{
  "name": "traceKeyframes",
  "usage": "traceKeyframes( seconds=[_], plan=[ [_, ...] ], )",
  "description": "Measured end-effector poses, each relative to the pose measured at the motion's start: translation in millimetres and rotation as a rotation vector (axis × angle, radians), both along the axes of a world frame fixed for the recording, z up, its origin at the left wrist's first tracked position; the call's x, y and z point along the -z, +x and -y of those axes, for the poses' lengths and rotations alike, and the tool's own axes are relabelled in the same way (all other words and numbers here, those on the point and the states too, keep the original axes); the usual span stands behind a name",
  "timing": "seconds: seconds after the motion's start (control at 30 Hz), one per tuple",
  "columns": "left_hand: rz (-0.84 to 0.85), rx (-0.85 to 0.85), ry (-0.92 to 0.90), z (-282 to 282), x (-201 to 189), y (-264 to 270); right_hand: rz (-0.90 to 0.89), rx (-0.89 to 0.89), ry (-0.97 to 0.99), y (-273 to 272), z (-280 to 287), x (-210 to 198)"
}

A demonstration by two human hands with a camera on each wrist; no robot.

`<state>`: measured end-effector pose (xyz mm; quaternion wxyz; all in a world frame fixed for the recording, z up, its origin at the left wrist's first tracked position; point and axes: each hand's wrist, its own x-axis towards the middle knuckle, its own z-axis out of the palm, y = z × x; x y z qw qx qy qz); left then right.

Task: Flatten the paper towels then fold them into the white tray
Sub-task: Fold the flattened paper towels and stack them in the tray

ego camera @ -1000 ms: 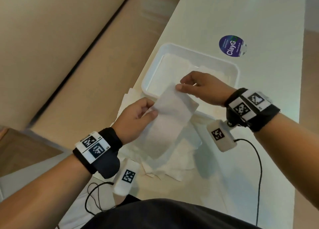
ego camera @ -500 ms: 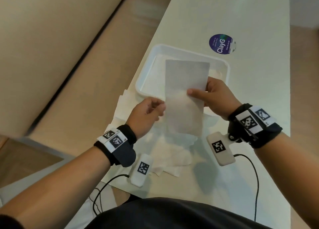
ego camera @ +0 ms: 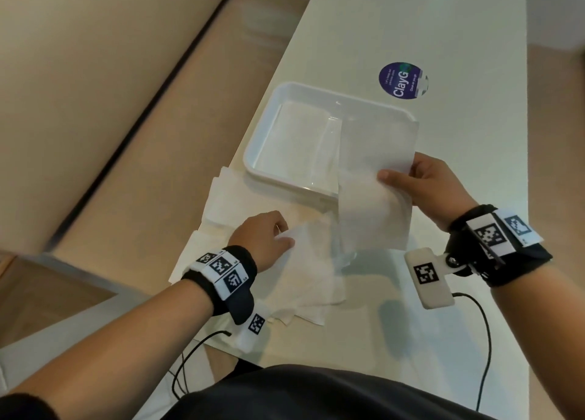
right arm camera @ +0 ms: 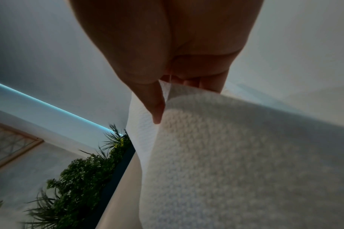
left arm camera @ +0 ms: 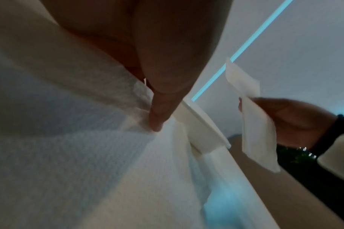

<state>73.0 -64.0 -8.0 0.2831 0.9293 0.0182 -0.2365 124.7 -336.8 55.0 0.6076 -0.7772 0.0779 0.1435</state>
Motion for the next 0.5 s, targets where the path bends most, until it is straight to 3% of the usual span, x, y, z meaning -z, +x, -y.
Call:
traceKeyframes(
  seconds=[0.23, 0.5],
  plan=[
    [0.154, 0.005, -0.326, -2.7, -44.6, 7.4, 0.016, 0.036, -0.044, 4.8, 9.8, -1.2],
    [0.302, -0.322, -0.56, -2.6, -72.4, 72.7, 0.029, 0.151, -0.047, 44.1, 4.9, -14.2]
  ],
)
